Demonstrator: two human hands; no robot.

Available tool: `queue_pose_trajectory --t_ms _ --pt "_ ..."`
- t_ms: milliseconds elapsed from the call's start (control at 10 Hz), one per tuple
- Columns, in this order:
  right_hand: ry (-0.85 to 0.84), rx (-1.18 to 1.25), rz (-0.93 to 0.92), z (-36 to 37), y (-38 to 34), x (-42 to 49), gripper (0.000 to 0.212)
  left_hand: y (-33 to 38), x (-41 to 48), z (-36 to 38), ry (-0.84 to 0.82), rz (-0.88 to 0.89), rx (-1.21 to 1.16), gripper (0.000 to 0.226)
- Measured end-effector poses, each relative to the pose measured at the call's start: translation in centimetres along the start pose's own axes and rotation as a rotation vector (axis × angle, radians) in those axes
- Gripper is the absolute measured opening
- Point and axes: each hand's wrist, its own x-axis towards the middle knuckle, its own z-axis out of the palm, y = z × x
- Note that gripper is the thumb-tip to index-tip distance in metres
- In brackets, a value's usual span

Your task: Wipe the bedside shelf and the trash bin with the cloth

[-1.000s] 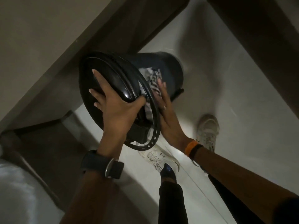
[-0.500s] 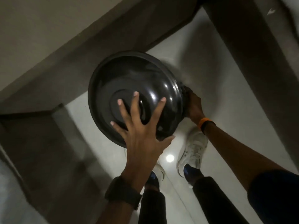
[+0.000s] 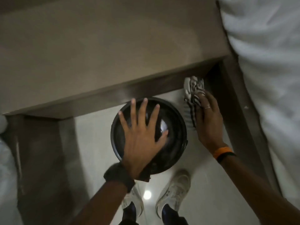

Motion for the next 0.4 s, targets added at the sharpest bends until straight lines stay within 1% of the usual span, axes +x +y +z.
queue_pose_trajectory --t_ms 100,200,300,400 --pt "0.124 -0.006 -0.3 -1.2 -6.1 7.2 0.041 -3.0 8.2 -4.5 0.08 -0.028 0.006 0.08" --pt "0.048 -0.177 -0.362 0.7 -7.6 12.1 0.044 -4.5 11.9 -4.3 0.054 -0.014 0.032 0.08" --pt "-0.314 -0.489 -0.266 3.8 -8.9 17.1 0.057 -6.5 14.6 -3.9 -0.029 -0.041 0.106 0.085" --pt "-0.395 -0.502 -0.213 4.1 -9.7 18.2 0.063 -7.5 15.2 -5.3 0.016 -0.071 0.123 0.088"
